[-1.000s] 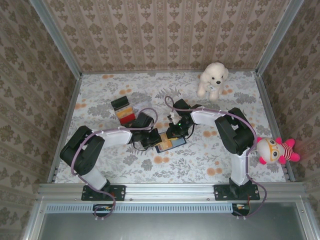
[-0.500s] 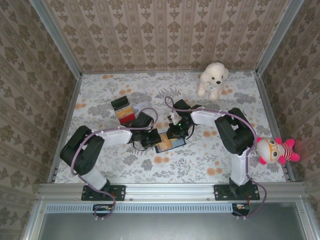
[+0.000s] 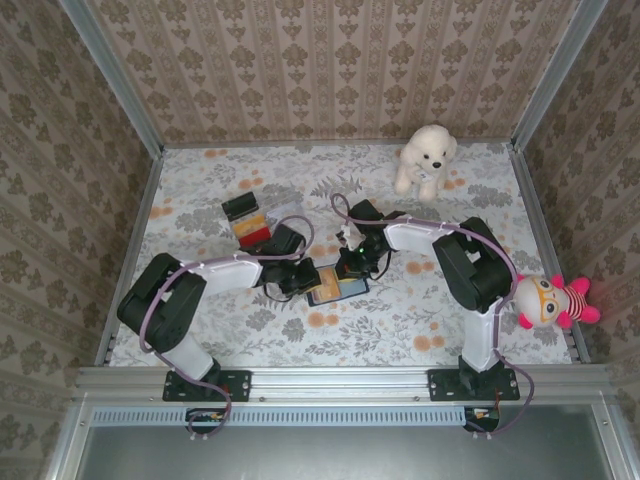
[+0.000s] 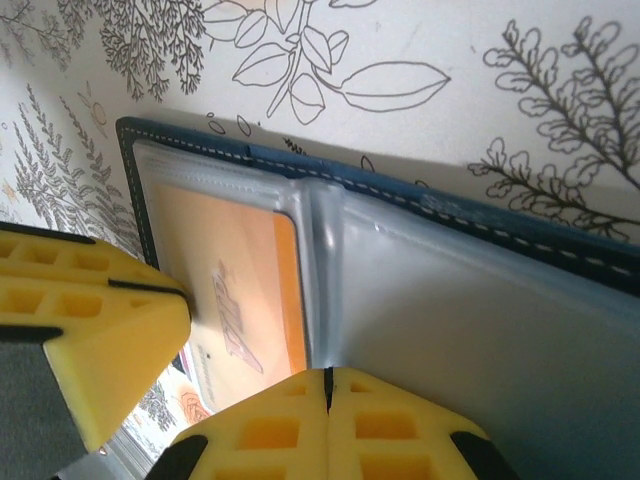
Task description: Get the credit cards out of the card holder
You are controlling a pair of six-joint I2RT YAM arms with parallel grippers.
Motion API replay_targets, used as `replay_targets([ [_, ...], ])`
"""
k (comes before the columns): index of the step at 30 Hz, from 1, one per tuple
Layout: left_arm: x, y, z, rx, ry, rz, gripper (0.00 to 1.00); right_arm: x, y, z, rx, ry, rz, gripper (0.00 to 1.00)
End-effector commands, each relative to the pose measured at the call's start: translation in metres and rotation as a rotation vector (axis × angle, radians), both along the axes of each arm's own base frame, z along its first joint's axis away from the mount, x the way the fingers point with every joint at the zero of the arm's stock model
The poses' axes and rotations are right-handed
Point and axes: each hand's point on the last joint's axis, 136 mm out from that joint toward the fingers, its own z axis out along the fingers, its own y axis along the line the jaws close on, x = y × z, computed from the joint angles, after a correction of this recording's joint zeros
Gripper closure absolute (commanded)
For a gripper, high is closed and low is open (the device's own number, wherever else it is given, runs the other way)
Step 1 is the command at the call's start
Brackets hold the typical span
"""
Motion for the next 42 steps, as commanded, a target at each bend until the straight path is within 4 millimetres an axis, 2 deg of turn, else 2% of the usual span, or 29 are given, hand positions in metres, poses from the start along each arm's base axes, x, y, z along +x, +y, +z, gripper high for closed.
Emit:
replay_targets([
  [1,-0.004,0.011,-0.001,0.031,-0.007,-0.003,0.89,0.0,0.0,0.015,0.035,-0.022,0.005,0.99],
  [4,-0.005,0.012,-0.004,0.034,-0.004,-0.001,0.9,-0.003,0.003,0.015,0.059,-0.007,0.013,0.97],
  [9,-0.006,0.013,-0.009,0.038,0.008,-0.009,0.91,-0.009,0.014,0.013,0.117,0.038,0.041,0.8],
  [13,-0.009,0.013,-0.016,0.049,0.026,-0.015,0.92,-0.009,0.014,0.003,0.092,0.058,0.043,0.77],
  [19,-0.012,0.018,-0.023,0.071,0.044,-0.014,0.92,-0.006,0.005,-0.01,0.017,0.061,0.028,0.79],
  [22,-0.013,0.019,-0.026,0.078,0.049,-0.011,0.93,-0.007,0.007,-0.013,0.03,0.074,0.032,0.81],
  [29,-0.013,0.02,-0.029,0.081,0.054,-0.012,0.93,-0.009,0.016,-0.008,0.092,0.084,0.046,0.85],
  [37,-0.01,0.017,-0.024,0.065,0.043,-0.014,0.91,-0.008,0.016,-0.003,0.107,0.067,0.048,0.94],
  [42,-0.007,0.015,-0.016,0.04,0.016,-0.017,0.84,-0.005,0.012,0.005,0.118,0.038,0.036,0.99],
])
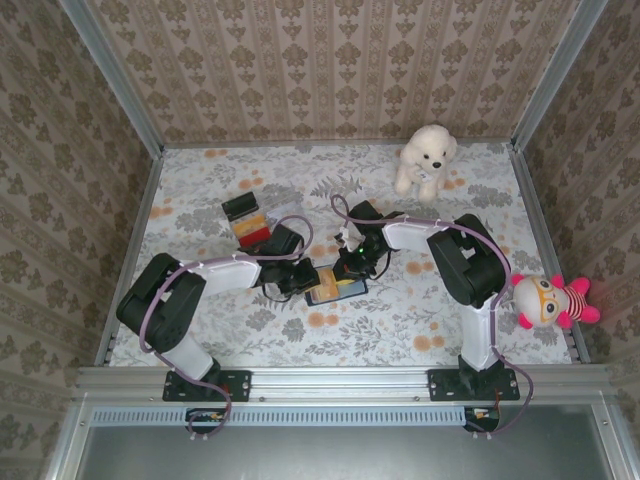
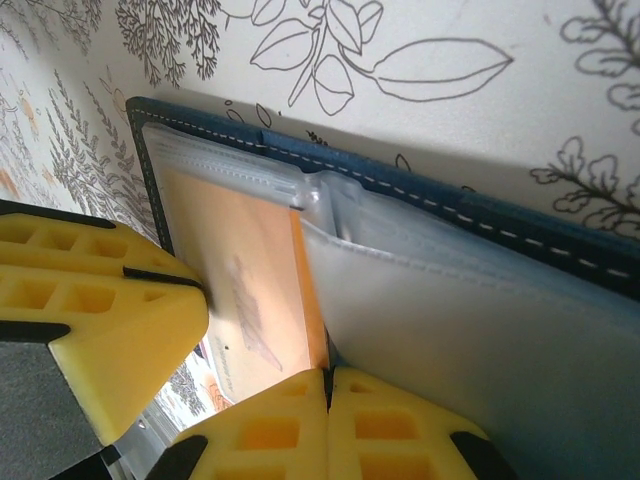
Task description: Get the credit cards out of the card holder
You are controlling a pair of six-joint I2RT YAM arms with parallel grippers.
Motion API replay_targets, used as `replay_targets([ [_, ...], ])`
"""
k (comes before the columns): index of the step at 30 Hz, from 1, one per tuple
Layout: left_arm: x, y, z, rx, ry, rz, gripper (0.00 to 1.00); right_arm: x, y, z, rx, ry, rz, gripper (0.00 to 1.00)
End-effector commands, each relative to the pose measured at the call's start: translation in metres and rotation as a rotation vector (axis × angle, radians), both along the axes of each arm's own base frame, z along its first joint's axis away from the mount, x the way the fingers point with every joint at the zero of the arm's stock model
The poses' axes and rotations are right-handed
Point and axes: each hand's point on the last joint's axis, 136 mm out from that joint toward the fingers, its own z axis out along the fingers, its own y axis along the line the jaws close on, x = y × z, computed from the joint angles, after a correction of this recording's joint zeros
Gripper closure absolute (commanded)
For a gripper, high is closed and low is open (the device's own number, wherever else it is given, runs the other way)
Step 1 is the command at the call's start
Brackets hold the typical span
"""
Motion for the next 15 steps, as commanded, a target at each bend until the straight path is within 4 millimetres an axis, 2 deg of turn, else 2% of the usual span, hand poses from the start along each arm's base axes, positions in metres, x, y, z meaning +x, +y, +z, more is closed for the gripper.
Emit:
replay_targets([
  [1,-0.007,0.011,-0.011,0.024,0.016,-0.003,0.82,0.001,0.0,0.013,0.042,-0.043,0.01,0.99],
  [7,0.002,0.006,0.008,-0.079,-0.048,0.011,0.77,0.001,-0.004,0.021,0.051,-0.059,0.006,1.0],
  [13,-0.002,0.008,-0.001,-0.063,-0.019,0.009,0.8,0.0,-0.005,0.021,0.046,-0.059,0.005,1.0],
  [15,-0.001,0.005,0.003,-0.083,-0.025,0.007,0.81,0.0,-0.004,0.019,0.05,-0.046,0.004,0.99],
])
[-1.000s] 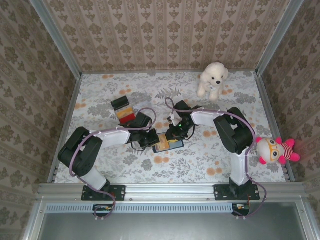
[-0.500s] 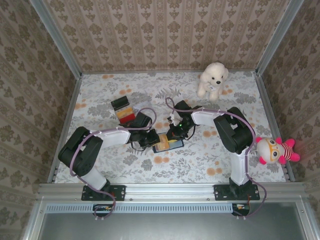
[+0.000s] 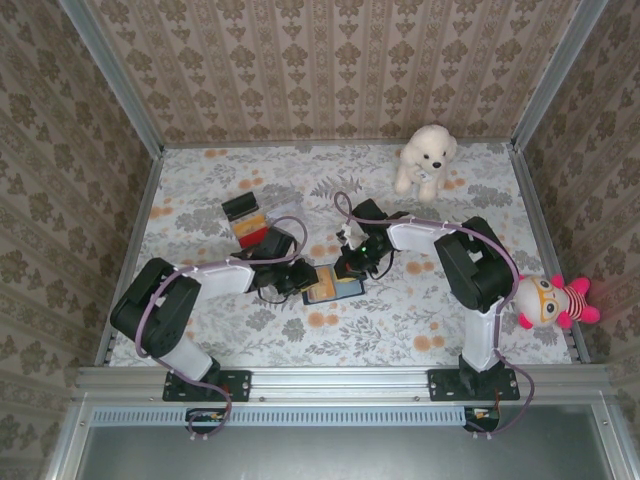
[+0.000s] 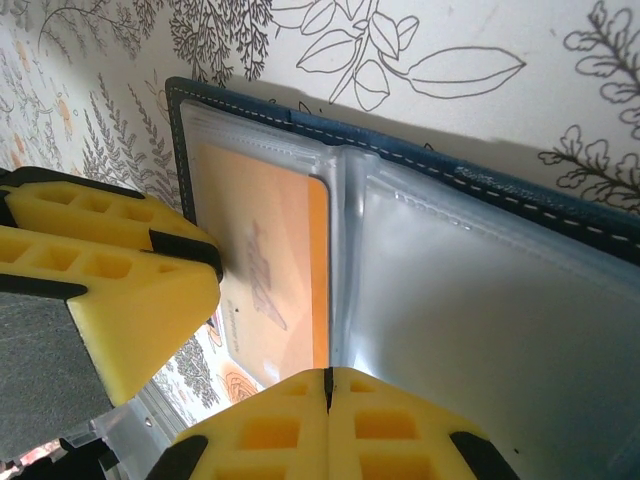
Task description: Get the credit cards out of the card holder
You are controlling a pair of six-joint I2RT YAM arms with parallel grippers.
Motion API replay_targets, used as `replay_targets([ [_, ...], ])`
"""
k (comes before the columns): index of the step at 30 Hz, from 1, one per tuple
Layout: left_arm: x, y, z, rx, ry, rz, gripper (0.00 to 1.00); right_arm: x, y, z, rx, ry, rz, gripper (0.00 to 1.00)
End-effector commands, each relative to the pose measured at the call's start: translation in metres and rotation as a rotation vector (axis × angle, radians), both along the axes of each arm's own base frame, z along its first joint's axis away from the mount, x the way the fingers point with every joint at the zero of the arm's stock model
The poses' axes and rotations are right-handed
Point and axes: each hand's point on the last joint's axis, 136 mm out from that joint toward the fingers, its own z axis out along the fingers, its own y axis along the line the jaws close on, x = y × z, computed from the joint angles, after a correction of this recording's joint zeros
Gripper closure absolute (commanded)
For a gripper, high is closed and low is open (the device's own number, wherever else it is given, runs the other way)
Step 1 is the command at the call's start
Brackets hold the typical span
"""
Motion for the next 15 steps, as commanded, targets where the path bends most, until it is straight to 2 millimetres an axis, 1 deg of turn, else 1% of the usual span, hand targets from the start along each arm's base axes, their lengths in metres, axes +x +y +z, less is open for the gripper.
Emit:
replay_targets([
  [1,-0.003,-0.002,0.002,-0.025,0.005,-0.012,0.81,-0.003,0.001,0.007,0.031,-0.006,0.018,0.97],
  [5,0.002,-0.002,0.021,-0.028,-0.044,-0.02,0.81,-0.002,0.008,0.008,0.057,0.003,0.024,0.93],
  [7,0.001,0.003,0.021,0.006,-0.049,-0.02,0.81,-0.001,0.01,0.009,0.059,0.001,0.026,0.9],
  [11,-0.004,0.012,0.011,0.044,-0.023,-0.002,0.82,0.0,0.012,0.005,0.051,0.014,0.022,0.81],
  [13,-0.007,0.014,0.002,0.054,0.005,0.007,0.82,0.002,0.013,0.003,0.046,0.018,0.02,0.8],
  [15,-0.009,0.011,-0.003,0.042,0.024,0.002,0.83,0.002,0.014,0.001,0.042,0.022,0.022,0.8],
])
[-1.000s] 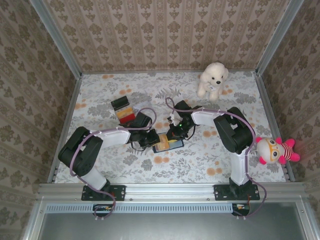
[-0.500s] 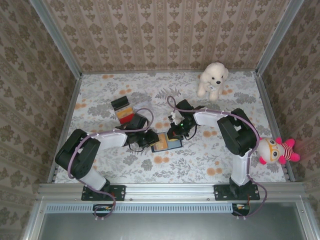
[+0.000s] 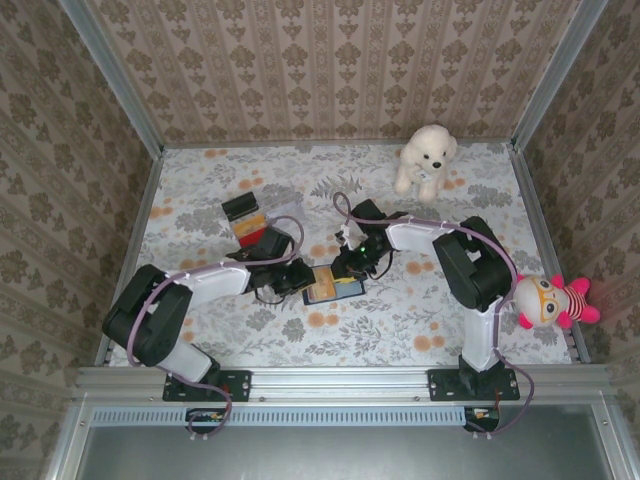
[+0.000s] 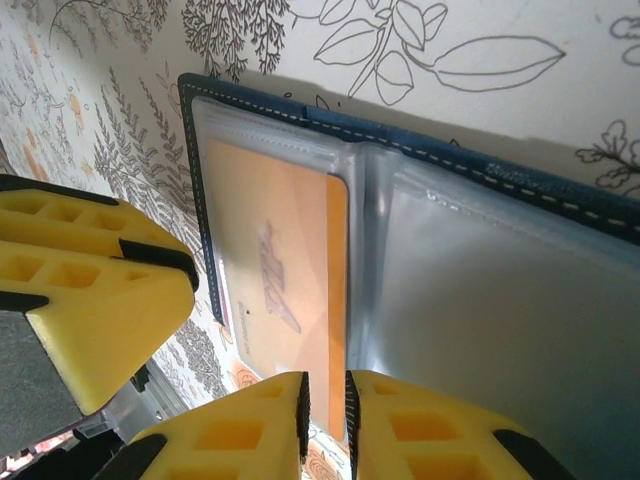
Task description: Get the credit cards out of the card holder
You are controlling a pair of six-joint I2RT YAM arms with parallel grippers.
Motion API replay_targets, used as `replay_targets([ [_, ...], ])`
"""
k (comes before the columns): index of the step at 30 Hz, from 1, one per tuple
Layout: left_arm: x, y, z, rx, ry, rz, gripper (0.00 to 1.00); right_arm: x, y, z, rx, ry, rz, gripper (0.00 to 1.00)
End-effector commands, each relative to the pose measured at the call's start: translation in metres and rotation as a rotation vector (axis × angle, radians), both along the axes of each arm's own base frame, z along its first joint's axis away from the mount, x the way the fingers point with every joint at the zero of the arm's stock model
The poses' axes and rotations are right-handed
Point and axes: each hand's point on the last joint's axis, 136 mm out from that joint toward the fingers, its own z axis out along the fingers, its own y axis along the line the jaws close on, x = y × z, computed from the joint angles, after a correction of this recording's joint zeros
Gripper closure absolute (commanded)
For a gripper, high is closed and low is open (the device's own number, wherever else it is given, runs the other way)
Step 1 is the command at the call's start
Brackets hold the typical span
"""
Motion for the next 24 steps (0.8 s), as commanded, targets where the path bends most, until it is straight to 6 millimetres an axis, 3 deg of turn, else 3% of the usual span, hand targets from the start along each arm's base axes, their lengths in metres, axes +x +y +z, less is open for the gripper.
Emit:
replay_targets([
  [1,-0.005,0.003,-0.014,0.017,0.041,0.0,0.84,0.003,0.009,0.0,0.023,0.006,0.014,0.81],
  [6,-0.006,0.002,-0.024,0.036,0.07,-0.007,0.88,0.001,0.01,-0.002,0.021,0.009,0.023,0.87],
  [15,-0.013,0.01,-0.035,0.088,0.107,0.002,0.89,0.001,0.0,-0.017,-0.06,0.01,0.013,0.79],
  [24,-0.016,0.018,-0.04,0.129,0.126,0.009,0.91,0.003,-0.016,-0.023,-0.156,-0.024,-0.005,0.8],
])
